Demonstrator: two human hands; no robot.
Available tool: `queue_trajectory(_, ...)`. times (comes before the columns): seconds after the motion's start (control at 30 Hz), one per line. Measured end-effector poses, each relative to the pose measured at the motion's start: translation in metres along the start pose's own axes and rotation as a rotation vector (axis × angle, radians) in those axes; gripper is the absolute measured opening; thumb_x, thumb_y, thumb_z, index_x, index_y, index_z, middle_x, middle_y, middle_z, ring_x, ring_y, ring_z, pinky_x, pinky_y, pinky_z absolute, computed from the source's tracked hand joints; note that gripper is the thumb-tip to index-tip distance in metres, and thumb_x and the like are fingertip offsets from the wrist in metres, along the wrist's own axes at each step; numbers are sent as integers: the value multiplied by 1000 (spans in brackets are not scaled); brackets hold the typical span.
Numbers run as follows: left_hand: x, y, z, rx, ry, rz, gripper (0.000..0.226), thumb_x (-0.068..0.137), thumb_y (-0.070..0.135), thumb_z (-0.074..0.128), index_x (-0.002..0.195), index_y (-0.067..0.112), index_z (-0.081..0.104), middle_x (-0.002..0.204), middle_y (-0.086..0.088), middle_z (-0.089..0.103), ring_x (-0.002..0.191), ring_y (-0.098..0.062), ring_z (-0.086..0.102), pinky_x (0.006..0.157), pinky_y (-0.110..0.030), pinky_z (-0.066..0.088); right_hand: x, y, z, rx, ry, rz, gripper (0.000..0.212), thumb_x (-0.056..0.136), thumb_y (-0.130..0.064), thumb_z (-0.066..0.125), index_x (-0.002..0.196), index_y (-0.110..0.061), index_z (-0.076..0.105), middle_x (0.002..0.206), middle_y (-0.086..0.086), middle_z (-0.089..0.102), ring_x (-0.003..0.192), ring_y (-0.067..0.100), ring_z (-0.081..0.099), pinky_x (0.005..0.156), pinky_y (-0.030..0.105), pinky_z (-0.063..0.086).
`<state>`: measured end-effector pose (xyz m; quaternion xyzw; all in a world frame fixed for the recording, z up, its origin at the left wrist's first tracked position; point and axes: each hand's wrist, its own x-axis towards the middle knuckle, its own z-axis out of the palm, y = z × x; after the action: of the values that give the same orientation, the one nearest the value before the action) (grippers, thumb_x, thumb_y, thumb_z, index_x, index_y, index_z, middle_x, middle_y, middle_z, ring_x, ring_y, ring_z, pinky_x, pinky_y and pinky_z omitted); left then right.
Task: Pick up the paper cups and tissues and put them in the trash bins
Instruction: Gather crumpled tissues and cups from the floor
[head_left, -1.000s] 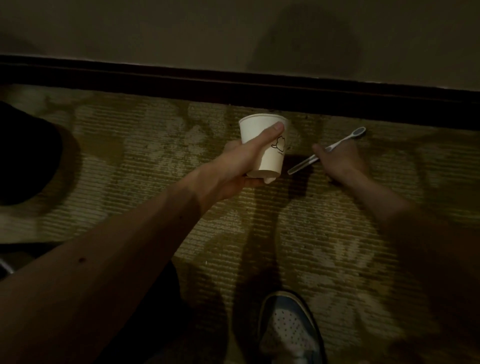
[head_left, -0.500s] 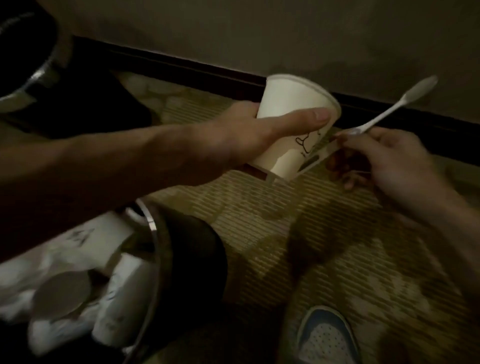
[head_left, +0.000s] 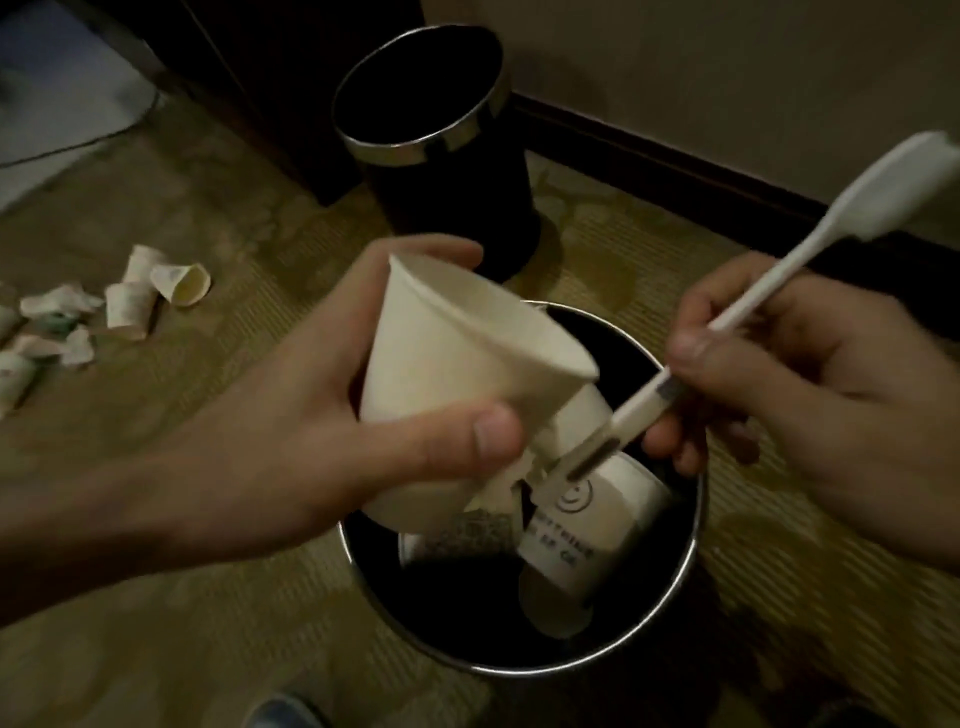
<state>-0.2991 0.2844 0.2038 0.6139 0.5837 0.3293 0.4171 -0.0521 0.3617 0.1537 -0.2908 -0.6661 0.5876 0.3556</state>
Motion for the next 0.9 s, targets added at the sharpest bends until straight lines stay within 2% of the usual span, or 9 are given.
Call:
queue_trajectory(0.1,-18,-20,7,-57,-94,-32,94,58,60,85,135,63,30,121,20,61,105,-10,68,70,-27,60,-5,-7,13,-144,-90,74,16,81,-49,57,86,-35,64,70,0,72,56,11,68,48,14,50)
queue_trajectory(0.2,-26,-31,10,8,-174,-15,97,61,55,83,137,64,24,128,25,55,112,-2,62,79,-23,58,-5,-11,22,-312,-184,123,24,77,-56,57,88,-36,66,73,-8,72,64,5,69,50,16,52)
queue_trajectory(0.33,-27,-32,5,243,-162,82,69,63,69,74,125,56,45,122,26,55,114,-1,58,81,-25,57,-1,-15,33,-417,-294,210,26,79,-61,59,88,-38,67,74,-14,71,69,1,68,59,13,51)
queue_trajectory(0.4,-22,-31,2,354,-99,163,61,66,71,71,118,46,53,114,23,56,108,-4,59,77,-20,53,2,-19,39,-514,-345,239,33,83,-66,49,88,-40,67,73,-17,70,69,1,68,61,22,55)
queue_trajectory(0.5,-12,-28,-1,444,-88,212,63,67,74,64,120,41,53,113,25,53,103,5,54,76,-10,45,11,-25,49,-741,-456,260,55,69,-76,34,86,-36,68,75,-14,69,71,2,65,64,34,56)
queue_trajectory(0.6,-6,-28,-4,514,-128,247,53,72,72,61,114,38,60,113,21,55,101,3,54,75,-12,44,18,-26,53,-852,-473,240,56,68,-78,31,94,-40,63,84,-16,66,79,-2,61,69,30,54)
queue_trajectory(0.7,-8,-32,-7,547,-152,280,34,75,69,61,91,40,66,107,19,57,94,1,57,71,-15,47,20,-24,50,-853,-396,187,50,69,-78,37,91,-39,59,74,-15,65,73,-4,60,55,22,47)
queue_trajectory(0.77,-10,-38,-5,534,-137,303,30,77,65,62,85,37,66,104,16,59,90,-3,60,69,-19,49,18,-22,49,-836,-351,165,43,70,-75,42,93,-40,56,72,-13,64,70,-3,60,50,22,45)
queue_trajectory(0.9,-14,-52,5,570,-210,349,26,83,56,62,85,31,66,103,13,59,87,3,54,73,-7,41,12,-15,53,-865,-441,177,47,69,-78,35,88,-39,54,78,-16,59,73,-2,57,57,21,43)
